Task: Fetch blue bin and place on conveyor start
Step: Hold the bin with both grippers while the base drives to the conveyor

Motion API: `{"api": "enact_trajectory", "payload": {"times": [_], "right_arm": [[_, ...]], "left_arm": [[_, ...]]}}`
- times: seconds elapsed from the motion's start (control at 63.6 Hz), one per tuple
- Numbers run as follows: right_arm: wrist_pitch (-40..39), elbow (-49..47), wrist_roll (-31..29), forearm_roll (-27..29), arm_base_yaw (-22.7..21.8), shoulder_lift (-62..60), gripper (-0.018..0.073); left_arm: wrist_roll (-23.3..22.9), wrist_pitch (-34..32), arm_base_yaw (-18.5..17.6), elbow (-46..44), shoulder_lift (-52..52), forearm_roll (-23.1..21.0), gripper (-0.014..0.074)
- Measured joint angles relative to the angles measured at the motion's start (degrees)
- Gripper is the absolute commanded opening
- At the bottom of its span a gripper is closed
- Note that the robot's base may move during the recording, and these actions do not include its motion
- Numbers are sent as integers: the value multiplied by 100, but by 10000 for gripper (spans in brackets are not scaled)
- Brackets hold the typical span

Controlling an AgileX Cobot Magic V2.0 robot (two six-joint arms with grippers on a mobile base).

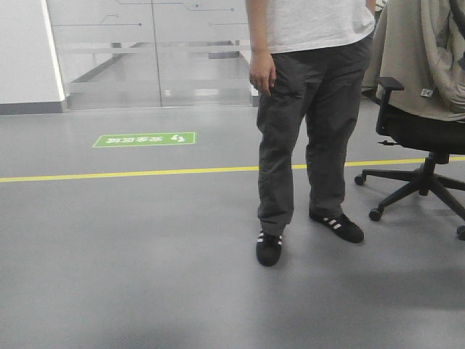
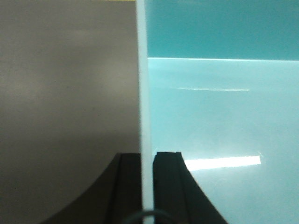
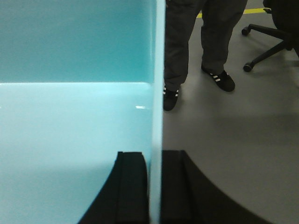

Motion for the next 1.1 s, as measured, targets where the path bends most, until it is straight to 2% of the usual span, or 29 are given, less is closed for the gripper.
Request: {"api": "enact_trajectory", "payload": {"times": [1.101], "right_arm": [[-31,0,0,-24,0,10,-153]], "left_arm": [[0,-26,0,0,7,0,-111]]}}
